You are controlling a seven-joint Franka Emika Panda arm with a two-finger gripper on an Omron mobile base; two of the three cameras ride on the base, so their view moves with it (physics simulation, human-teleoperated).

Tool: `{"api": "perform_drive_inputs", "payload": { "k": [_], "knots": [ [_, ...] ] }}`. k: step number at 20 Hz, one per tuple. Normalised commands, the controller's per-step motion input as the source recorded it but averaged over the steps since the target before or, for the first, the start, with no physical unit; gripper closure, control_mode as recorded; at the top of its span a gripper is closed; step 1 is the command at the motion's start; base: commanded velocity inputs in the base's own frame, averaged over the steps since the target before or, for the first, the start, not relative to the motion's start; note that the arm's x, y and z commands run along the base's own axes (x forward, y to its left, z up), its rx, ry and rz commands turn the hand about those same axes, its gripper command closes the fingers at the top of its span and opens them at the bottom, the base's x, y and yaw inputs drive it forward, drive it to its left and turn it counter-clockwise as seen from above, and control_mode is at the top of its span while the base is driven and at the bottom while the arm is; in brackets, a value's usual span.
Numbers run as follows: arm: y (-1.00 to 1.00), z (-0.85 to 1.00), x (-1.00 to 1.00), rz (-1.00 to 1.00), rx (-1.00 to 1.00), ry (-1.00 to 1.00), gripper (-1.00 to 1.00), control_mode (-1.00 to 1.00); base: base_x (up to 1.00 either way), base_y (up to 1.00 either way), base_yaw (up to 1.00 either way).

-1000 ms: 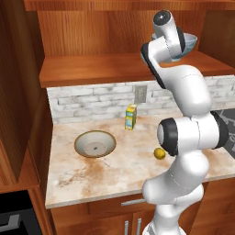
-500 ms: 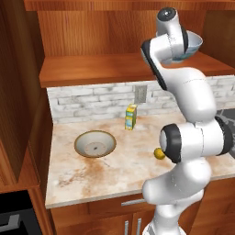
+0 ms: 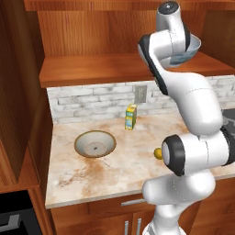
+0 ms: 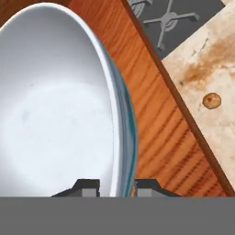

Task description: Pick both bowls and place them on the counter. Then place the lemon in one bowl and place the tangerine in the other bowl.

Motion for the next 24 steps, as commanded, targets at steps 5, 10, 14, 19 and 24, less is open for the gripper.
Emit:
{"api": "perform_drive_inputs", "payload": {
  "k": [5,10,14,19,24],
  "knots": [
    [0.36,0.0,-0.56,0.0,0.05,0.11,1.0,-1.0,0.0,0.0,0.0],
    [0.36,0.0,-0.55,0.0,0.06,0.14,1.0,-1.0,0.0,0.0,0.0],
    [0.38,0.0,-0.56,0.0,0.07,0.14,1.0,-1.0,0.0,0.0,0.0],
    [0.5,0.0,-0.59,0.0,0.07,0.05,1.0,-1.0,0.0,0.0,0.0],
    [0.57,0.0,-0.5,0.0,0.05,0.0,1.0,-1.0,0.0,0.0,0.0]
  ]
}}
